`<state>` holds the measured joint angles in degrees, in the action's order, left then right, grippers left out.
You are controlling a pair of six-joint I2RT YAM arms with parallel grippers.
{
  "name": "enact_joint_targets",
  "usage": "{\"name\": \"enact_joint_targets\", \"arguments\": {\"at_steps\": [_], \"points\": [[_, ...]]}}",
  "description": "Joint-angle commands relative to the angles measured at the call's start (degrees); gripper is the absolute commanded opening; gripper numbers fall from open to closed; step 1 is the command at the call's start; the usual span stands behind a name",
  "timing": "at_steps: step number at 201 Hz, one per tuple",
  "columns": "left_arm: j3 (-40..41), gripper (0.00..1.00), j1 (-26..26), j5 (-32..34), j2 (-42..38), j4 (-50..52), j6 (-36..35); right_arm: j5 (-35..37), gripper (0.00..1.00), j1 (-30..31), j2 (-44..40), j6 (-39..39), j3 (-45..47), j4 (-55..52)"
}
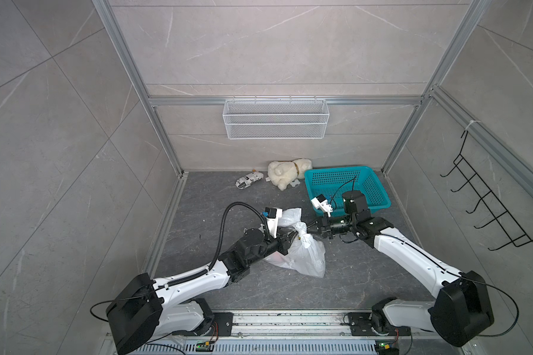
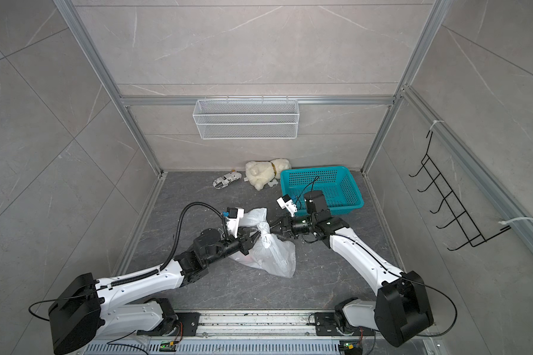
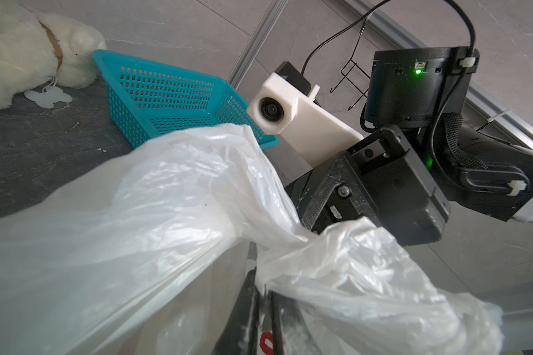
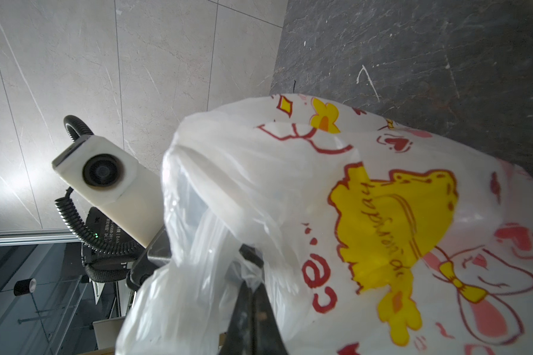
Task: Place the peach into a plastic bag & tie a knot
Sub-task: Tie the plastic bag at the center of the board.
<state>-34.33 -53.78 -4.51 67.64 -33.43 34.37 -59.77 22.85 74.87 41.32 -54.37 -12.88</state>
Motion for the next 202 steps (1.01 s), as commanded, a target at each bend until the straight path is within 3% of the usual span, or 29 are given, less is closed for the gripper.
{"name": "enact_joint_targets", "arguments": {"at_steps": [1,113,156,202], "points": [[-1.6,0.18,-0.7,-0.3,-2.6,-2.4,-1.7,1.5,0.00,0.6,-1.2,-1.9,-2.2,-2.8],[-1.3,0.38,-0.6,0.5,-8.2,5.5,-1.5,4.9,0.00,0.5,-1.1,-4.6,-4.2,-7.2],[-4.2,0.40,-0.9,-2.9,-12.0,17.3,-0.9,5.6,0.00,0.5,-1.1,-4.6,-4.6,-7.2],[-7.7,0.49,-1.6,-7.4,-18.5,27.5,5.0,6.0,0.00,0.5,-0.4,-4.2,-4.6,-6.3]]}}
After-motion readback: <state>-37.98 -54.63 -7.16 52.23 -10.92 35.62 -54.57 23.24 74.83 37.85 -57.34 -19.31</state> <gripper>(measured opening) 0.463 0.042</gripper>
